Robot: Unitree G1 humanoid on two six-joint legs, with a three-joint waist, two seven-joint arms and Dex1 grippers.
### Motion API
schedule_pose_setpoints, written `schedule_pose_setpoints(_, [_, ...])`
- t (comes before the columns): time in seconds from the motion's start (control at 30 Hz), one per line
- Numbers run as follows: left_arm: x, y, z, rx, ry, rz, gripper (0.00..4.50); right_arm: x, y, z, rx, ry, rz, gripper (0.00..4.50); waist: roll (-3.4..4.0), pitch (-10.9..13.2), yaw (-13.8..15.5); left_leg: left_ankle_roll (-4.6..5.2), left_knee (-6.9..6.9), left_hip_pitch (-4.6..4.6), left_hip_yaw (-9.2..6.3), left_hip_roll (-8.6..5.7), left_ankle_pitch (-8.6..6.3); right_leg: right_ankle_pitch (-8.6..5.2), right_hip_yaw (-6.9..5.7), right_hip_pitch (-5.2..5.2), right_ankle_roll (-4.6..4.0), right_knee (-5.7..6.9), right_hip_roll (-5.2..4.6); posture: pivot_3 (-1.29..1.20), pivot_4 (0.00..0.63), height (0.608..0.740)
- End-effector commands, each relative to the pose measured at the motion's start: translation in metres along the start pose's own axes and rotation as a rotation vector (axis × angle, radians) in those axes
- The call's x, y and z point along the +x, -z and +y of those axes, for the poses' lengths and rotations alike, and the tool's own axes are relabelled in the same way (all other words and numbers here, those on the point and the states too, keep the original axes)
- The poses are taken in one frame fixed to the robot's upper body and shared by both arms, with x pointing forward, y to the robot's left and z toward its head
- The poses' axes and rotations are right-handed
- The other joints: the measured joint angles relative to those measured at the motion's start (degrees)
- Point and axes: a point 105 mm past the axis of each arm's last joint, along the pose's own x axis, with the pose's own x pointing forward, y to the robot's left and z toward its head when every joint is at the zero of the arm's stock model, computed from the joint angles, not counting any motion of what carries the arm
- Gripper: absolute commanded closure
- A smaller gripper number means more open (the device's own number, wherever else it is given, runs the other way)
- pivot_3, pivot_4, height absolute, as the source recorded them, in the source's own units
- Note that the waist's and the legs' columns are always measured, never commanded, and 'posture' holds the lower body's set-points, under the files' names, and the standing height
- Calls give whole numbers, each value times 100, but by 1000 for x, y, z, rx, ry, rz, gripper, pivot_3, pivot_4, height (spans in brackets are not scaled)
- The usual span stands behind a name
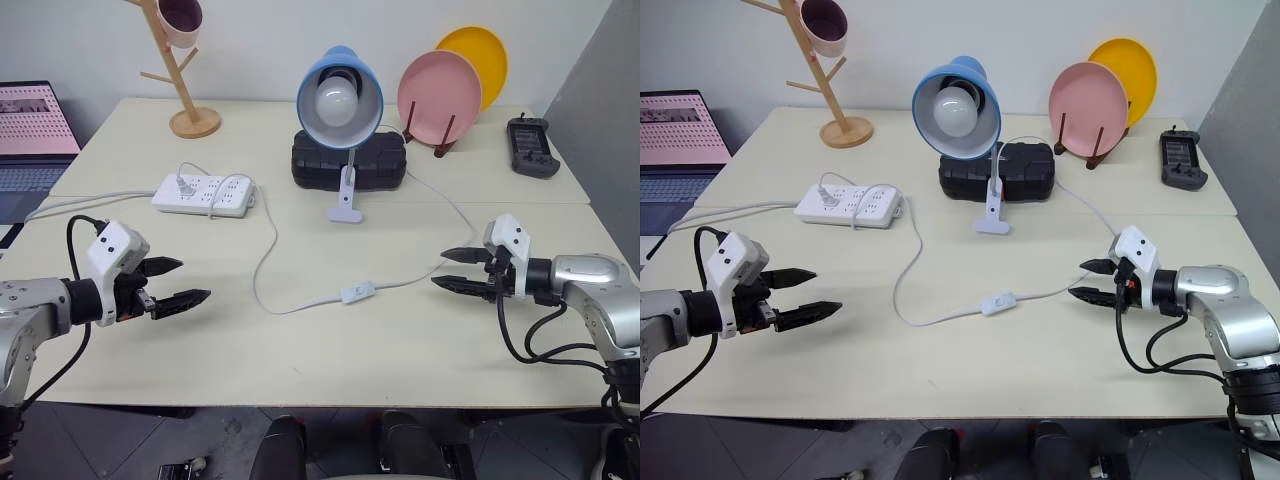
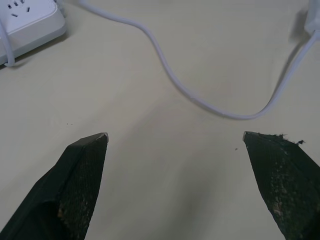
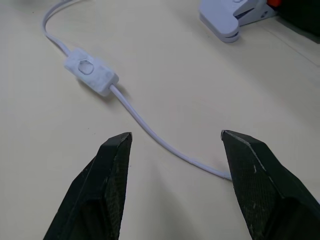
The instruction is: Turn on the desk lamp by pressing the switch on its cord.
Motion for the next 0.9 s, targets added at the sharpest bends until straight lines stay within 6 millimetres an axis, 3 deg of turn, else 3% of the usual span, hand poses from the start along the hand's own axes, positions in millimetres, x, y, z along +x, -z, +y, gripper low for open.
schedule_pose_setpoints(0.03, [10, -31, -16, 62, 48, -81, 0, -6, -14, 1, -45, 11, -40, 1530, 0, 0, 6, 0, 1, 0, 0, 0, 0, 0, -1, 0, 1, 0, 0, 0, 150, 740])
schedule_pose_setpoints(0.17, [29, -42, -39, 113, 116, -117, 0, -6, -14, 7, -55, -21, -27, 1530, 0, 0, 11, 0, 3, -1, 2, -2, 0, 1, 4, 3, 5, -1, -1, 0, 150, 740])
schedule_pose_setpoints(0.27, [54, -45, -62, 171, 179, -142, 0, -5, -18, 14, -58, -57, -29, 1530, 0, 0, 13, 0, 2, 0, 2, -2, 0, 3, 4, 2, 2, -1, -1, 0, 150, 740])
schedule_pose_setpoints(0.5, [98, -33, -83, 224, 235, -152, 0, -1, -22, 30, -82, -107, -24, 1530, -1, 1, 11, 0, 5, 1, 2, -2, 0, 4, 5, 4, 3, 1, 2, 0, 150, 740])
schedule_pose_setpoints(0.9, [117, -23, -91, 310, 309, -153, 0, 3, -26, 33, -89, -102, -37, 1530, -2, 1, 10, 0, 10, -2, 1, -4, 0, 5, 7, 5, 7, 0, 1, 0, 150, 740])
